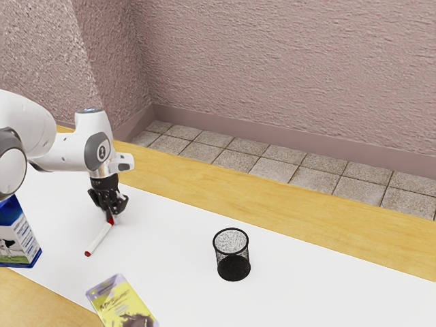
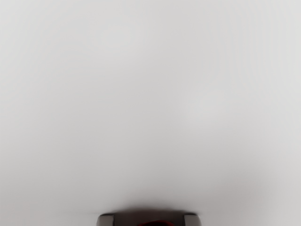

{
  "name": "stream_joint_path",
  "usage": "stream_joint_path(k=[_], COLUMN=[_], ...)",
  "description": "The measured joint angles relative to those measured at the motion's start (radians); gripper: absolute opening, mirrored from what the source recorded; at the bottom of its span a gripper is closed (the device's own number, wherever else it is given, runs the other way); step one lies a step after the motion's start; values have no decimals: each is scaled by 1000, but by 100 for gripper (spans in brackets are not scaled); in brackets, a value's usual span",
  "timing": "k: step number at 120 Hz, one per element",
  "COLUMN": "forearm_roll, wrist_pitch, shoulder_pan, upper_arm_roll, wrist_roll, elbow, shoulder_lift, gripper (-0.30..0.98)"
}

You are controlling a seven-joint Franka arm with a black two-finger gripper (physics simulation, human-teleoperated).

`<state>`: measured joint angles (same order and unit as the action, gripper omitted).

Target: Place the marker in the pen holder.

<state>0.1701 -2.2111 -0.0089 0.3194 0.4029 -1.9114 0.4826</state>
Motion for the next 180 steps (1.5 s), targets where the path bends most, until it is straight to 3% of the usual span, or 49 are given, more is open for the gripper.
stream_joint_path(k=[26,36,52,106,180], forearm_roll=[10,7,-11,-20,56], wrist_pitch=[2,1,-4,-11,-5], shoulder_pan=[0,-1,-3,-134,-304], upper_arm_roll=[0,0,0,-18,-94], wrist_roll=[9,12,2,-49,-73], elbow=[0,0,0,8,17], shoulder_lift=[-2,-3,-6,-210,-291], gripper=[18,-2,-8,-10,-9])
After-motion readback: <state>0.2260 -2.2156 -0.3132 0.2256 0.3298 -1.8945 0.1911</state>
